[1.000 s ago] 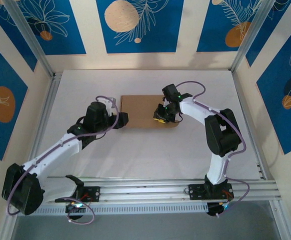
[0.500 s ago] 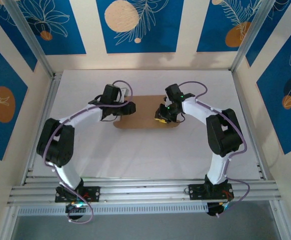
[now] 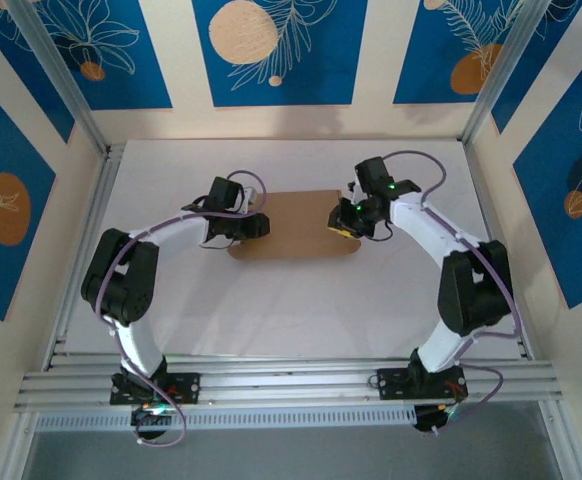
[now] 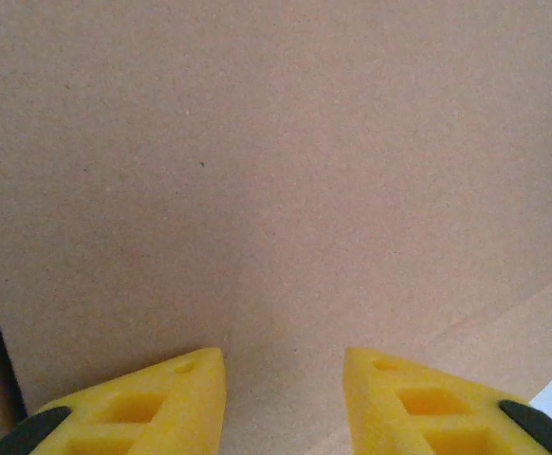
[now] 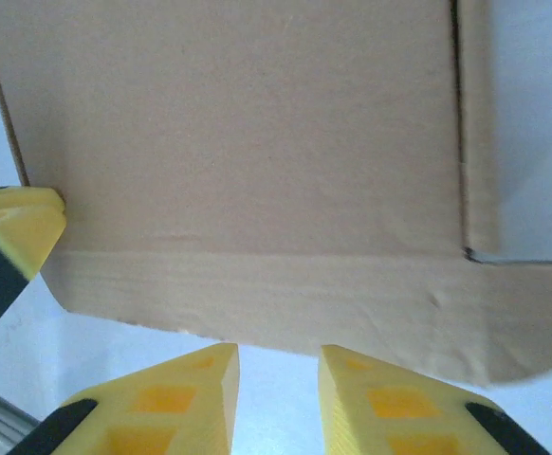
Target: Fold the paper box
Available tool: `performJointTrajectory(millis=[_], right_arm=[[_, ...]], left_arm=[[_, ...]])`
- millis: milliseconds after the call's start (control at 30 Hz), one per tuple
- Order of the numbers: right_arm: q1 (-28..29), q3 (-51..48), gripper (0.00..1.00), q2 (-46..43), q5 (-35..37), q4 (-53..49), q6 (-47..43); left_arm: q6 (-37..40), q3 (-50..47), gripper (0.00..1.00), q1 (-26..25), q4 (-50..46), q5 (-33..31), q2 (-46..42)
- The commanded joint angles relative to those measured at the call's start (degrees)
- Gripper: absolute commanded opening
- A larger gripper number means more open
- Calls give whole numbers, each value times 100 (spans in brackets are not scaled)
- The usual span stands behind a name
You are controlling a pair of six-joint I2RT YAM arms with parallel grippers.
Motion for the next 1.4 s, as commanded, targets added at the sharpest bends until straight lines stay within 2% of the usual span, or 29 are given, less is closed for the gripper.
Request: performJointTrajectory(millis=[0, 167, 267, 333, 400, 567, 633, 700, 867, 1067, 1133, 1267, 1367], right_arm=[[-190, -372, 35, -281, 302, -573, -343], [-402, -740, 48, -433, 406, -564, -413], [-445, -733, 52, -394, 503, -577, -437], [-439, -695, 53, -400, 686, -643, -478], [-320, -795, 53, -541, 1217, -584, -589], [-148, -1279, 49, -1022, 2006, 22, -1041], [-47, -1435, 50, -1158, 2090, 476, -1401], [-131, -1438, 52, -1173, 1852, 815, -1444], [-673, -559, 59, -373, 170, 658, -1352], [-1073, 172, 58, 702, -1237, 814, -1379], [-1082, 362, 59, 948, -1311, 863, -1315], [-1064, 566, 66, 1339, -1373, 1013, -1190], [-1086, 809, 67, 1687, -1499, 891, -1199]], left_arm=[[-27, -90, 38, 76, -66, 108, -17], [27, -96, 38, 101, -61, 165, -14], [22, -121, 38, 131, -31, 201, -10], [26, -127, 38, 148, -37, 211, -18], [35, -129, 38, 157, -39, 194, -35], [116, -26, 38, 175, -189, 162, -28], [123, 35, 39, 175, -242, 214, -9], [123, 72, 42, 175, -242, 328, -39], [392, 372, 52, 188, -393, 474, -558], [579, 498, 53, 480, -861, -448, -844], [525, 442, 52, 661, -890, -481, -682], [583, 475, 53, 882, -823, -159, -176], [457, 425, 54, 962, -502, 289, 57]])
